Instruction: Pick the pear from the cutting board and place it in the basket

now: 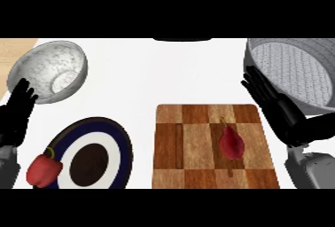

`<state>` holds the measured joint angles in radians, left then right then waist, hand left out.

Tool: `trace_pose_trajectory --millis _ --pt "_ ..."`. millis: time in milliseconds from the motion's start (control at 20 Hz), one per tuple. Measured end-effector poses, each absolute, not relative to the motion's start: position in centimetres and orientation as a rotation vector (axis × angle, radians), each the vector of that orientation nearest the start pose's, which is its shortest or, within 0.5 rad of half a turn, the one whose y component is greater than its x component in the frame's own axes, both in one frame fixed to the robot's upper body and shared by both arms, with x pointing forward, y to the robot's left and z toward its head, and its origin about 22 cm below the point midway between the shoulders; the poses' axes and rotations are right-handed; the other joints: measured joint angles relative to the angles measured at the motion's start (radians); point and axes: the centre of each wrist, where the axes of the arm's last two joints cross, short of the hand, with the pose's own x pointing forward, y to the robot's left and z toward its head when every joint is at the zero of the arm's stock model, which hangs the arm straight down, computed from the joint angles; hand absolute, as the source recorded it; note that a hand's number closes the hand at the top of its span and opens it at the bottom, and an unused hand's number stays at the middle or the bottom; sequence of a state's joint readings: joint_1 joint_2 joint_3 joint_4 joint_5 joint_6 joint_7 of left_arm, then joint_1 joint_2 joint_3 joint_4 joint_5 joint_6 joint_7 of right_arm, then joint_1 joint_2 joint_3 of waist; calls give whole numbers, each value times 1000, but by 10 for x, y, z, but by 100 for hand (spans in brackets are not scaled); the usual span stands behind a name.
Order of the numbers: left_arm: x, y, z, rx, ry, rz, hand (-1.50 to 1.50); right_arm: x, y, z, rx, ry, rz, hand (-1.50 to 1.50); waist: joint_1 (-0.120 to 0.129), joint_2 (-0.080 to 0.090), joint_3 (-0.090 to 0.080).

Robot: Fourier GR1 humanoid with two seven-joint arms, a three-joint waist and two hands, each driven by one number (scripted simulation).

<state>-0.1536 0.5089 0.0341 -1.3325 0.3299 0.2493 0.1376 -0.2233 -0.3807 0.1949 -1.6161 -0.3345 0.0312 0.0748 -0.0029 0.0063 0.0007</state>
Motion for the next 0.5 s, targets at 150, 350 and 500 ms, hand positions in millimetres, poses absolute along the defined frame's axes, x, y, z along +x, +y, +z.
trace_pose_trajectory --millis 150,350,500 --pt "270 351 25 345 -1339 103 0 295 -238 83 276 -1687 310 150 10 -4 5" --pt "252 319 -17 229 -1179 32 0 312 -213 104 490 -1772 403 150 31 3 2" --pt "243 306 -29 190 -1137 -12 0 303 -172 97 646 -1795 542 -150 31 -3 5"
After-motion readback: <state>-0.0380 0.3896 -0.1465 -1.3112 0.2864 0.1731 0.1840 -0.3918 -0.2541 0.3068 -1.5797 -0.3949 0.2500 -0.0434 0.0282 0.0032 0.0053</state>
